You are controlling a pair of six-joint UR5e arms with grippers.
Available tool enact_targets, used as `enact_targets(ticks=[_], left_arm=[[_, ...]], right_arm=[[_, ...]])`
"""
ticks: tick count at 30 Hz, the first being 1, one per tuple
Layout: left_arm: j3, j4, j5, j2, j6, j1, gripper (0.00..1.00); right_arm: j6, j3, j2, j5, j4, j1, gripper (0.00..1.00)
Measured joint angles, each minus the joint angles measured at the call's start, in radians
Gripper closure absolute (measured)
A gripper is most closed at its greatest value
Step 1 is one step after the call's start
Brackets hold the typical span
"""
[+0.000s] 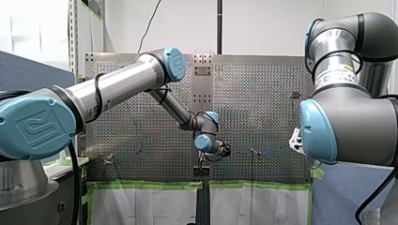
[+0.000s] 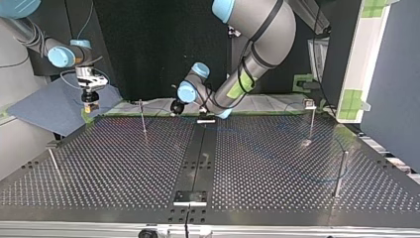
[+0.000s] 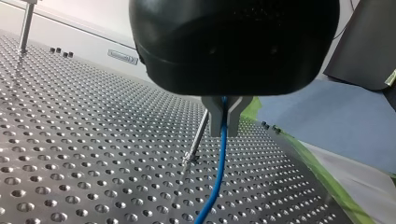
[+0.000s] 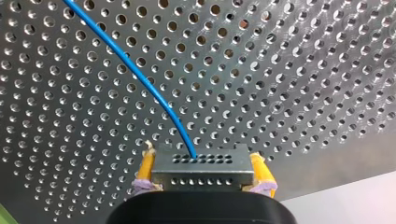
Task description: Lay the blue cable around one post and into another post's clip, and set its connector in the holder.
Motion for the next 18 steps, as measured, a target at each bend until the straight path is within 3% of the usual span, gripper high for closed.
enact_targets(ticks=[5, 7, 8, 9, 10, 11, 13, 14, 15, 16, 18], left_arm=[[0.000, -0.008, 0.000, 0.000, 0.013, 0.000, 1.00], [0.000, -0.010, 0.001, 0.000, 0.018, -0.001, 0.83], [0.000, -0.010, 0.001, 0.000, 0.020, -0.002, 0.83], [0.001, -0.011, 0.001, 0.000, 0.023, -0.003, 0.74], [0.001, -0.011, 0.000, 0.001, 0.026, -0.005, 0.51], [0.001, -0.012, -0.001, 0.001, 0.031, -0.007, 0.51], [0.001, -0.016, -0.007, 0.001, 0.042, -0.012, 0.27], [0.001, -0.021, -0.014, 0.001, 0.050, -0.015, 0.27], [0.001, -0.026, -0.020, 0.001, 0.057, -0.018, 0.10], [0.001, -0.030, -0.026, 0.001, 0.065, -0.020, 0.00], [0.000, -0.037, -0.038, 0.001, 0.083, -0.028, 0.00]], right_arm=[[-0.001, 0.000, 0.001, 0.000, 0.002, 0.002, 0.98], [-0.002, 0.000, 0.002, 0.000, 0.003, 0.003, 0.98], [-0.002, 0.000, 0.002, -0.001, 0.003, 0.004, 0.98], [-0.003, 0.000, 0.002, -0.001, 0.004, 0.005, 0.98], [-0.003, 0.000, 0.002, 0.000, 0.004, 0.006, 0.98], [-0.004, 0.000, 0.002, 0.000, 0.005, 0.006, 0.98], [-0.004, 0.000, 0.003, 0.000, 0.006, 0.007, 0.98], [-0.004, 0.000, 0.003, 0.000, 0.005, 0.008, 0.98], [-0.004, 0.000, 0.003, 0.000, 0.005, 0.009, 0.98], [-0.005, 0.000, 0.003, 0.000, 0.005, 0.009, 0.98], [-0.005, 0.000, 0.003, 0.000, 0.005, 0.011, 0.98]])
